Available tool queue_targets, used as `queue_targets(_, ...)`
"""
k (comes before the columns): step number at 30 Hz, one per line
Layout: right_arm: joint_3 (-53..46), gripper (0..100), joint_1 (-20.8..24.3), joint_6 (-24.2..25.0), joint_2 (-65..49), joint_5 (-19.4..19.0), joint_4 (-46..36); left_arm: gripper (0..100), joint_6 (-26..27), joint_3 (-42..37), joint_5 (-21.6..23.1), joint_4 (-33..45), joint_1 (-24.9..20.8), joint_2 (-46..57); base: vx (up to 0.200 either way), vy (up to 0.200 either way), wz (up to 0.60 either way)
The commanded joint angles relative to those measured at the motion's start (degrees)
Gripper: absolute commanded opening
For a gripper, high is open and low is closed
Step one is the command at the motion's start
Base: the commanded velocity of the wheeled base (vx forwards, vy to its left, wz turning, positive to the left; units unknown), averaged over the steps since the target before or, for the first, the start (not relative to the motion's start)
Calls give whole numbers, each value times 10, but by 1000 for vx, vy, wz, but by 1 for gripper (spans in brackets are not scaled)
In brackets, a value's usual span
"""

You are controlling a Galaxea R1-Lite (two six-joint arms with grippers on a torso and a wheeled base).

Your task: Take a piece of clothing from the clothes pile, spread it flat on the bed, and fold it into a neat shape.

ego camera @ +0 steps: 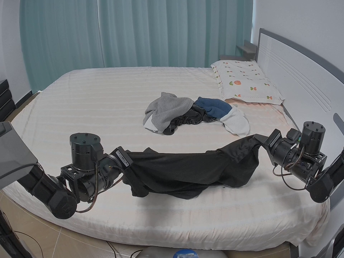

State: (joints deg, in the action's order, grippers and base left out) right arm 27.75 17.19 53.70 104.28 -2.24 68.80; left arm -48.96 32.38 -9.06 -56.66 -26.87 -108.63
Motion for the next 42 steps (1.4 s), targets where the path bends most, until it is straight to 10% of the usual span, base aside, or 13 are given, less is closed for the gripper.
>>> queue_targets(1,0,0,9,-2,-2,9,1,0,-5,2,4,0,17,1,0,200,0)
queue_targets(22,38,0,32,-25,64,167,60,0,-5,-1,4,0,18,15,0,200,0)
queue_targets(42,23,0,39,-9,68,163,184,0,-5,-8,4,0,19,59,0,200,0)
